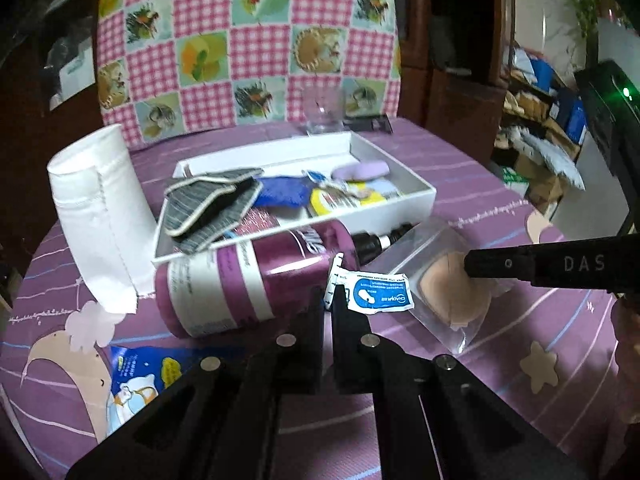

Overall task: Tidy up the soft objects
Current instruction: 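Lower the strip and the clear puff bag into the box and open both grippers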

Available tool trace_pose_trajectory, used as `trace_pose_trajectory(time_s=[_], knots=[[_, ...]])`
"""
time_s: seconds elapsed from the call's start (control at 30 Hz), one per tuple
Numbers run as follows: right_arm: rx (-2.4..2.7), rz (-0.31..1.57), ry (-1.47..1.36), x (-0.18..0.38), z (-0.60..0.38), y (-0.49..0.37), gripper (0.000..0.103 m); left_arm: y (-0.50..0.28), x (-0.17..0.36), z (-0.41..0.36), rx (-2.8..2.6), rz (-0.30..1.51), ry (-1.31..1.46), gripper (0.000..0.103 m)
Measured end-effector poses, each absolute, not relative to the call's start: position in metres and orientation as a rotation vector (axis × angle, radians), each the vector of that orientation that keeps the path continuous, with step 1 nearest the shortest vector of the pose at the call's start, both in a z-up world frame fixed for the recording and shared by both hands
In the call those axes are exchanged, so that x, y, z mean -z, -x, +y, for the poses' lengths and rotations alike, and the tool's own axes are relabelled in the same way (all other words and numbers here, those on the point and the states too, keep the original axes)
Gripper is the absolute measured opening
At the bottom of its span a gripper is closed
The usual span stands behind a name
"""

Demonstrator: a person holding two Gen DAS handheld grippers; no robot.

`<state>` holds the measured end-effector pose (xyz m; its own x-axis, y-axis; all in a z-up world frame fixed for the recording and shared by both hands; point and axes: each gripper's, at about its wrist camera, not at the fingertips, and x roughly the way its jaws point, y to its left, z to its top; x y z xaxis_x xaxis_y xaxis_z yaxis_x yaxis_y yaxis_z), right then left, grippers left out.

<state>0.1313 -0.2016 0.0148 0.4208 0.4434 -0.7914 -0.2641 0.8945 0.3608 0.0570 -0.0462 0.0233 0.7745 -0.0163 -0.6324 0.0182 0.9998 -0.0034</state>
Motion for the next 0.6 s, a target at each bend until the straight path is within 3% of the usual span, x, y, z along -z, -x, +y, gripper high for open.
trace_pose_trajectory(time_s=[0.4, 0.6], knots=[[-0.481, 0.817, -0.364, -0.039, -0.202, -0.138, 0.014, -0.061, -0.066, -0.015, -0.041, 0.452, 0.122, 0.002], [-0.455, 0.764, -0.431, -0.053, -0.192, -0.178, 0.014, -0.099, -0.078, 0.015, -0.061, 0.487, 0.232, 0.002]])
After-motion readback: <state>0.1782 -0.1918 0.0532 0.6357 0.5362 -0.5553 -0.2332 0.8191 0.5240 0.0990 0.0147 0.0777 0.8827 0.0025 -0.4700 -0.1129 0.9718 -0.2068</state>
